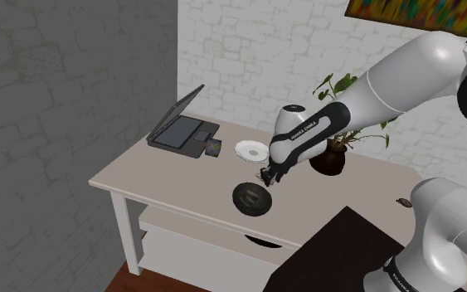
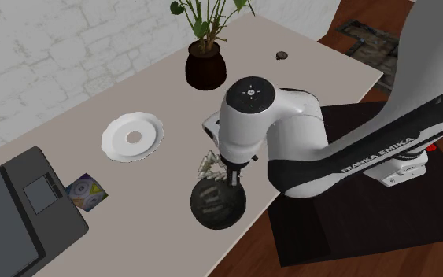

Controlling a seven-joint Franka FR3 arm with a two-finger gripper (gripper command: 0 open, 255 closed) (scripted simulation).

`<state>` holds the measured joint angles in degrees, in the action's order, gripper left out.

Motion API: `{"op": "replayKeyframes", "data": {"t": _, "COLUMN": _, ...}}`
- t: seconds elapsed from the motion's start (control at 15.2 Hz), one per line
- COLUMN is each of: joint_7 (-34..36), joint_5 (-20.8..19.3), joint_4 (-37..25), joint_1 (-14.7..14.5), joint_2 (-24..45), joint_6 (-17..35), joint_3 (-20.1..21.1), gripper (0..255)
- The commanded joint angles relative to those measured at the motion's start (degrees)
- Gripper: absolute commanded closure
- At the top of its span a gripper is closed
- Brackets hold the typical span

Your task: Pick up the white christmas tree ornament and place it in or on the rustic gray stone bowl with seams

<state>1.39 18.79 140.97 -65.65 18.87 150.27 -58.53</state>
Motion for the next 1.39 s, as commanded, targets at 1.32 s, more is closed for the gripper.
{"op": "replayKeyframes", "data": {"t": 1.32, "joint_7": -3.64, "joint_5": 15.1, "joint_4": -6.83, "joint_1": 10.81, "joint_2": 13.75, "joint_6": 5.53, "joint_3": 19.19, "gripper": 255}}
